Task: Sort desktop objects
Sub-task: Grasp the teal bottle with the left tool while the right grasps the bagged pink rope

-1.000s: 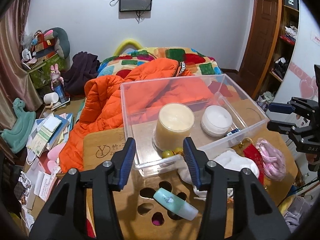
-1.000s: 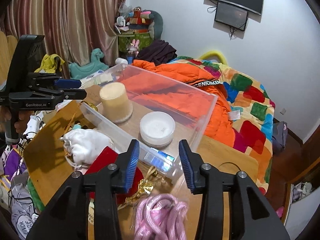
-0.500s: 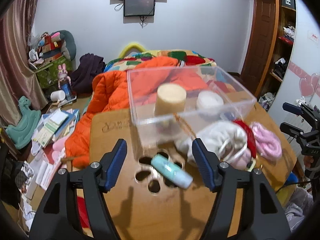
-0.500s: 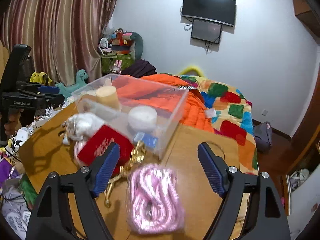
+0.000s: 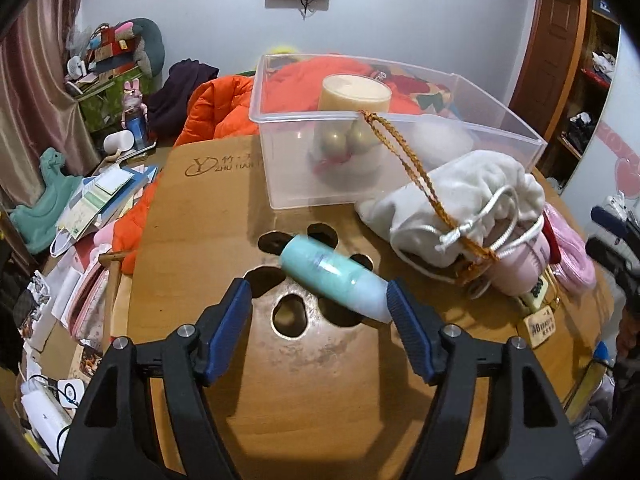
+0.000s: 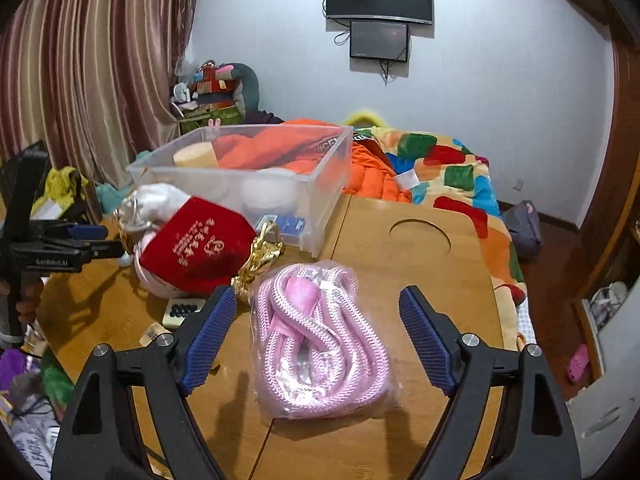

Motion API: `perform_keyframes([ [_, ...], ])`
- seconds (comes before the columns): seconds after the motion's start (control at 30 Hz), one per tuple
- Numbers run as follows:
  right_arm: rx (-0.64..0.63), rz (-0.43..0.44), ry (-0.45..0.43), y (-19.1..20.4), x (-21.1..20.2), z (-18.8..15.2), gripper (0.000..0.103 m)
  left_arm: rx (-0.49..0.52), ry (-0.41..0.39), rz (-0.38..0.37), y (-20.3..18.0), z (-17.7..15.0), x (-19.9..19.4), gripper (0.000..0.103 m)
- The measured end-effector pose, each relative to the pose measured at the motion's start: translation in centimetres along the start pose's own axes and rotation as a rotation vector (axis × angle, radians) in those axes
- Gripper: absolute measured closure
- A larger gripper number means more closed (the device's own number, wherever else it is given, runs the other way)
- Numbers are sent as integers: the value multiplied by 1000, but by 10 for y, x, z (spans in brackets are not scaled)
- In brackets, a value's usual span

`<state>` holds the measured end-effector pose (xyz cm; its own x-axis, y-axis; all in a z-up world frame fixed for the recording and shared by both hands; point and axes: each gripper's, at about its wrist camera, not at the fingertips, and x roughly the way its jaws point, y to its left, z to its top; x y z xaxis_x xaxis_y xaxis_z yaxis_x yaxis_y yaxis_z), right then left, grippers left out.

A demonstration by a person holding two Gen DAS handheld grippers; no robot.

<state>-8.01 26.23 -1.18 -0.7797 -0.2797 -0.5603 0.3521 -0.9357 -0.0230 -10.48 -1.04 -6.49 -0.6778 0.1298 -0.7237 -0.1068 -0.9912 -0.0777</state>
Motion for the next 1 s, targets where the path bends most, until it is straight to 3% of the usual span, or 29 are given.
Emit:
perform_keyframes([
  [0.27,-65,1,56,10,19,-8,17,20,18,2,-8,3,10,33],
  [0.47,-20,34,110,-1,31,-11,17,-6,2,-31,-5,-7,0,33],
  [0.77,-28,28,160,-1,46,-12,17,7,-17,40,-13,-23,-5,33],
  [0.93,-53,13,175,5,53,-16,15,41,-37,35,-23,-26,-5,33],
  [1.0,-41,18,179,4,53,-16,15,46,-44,44,-24,-26,-4,41],
])
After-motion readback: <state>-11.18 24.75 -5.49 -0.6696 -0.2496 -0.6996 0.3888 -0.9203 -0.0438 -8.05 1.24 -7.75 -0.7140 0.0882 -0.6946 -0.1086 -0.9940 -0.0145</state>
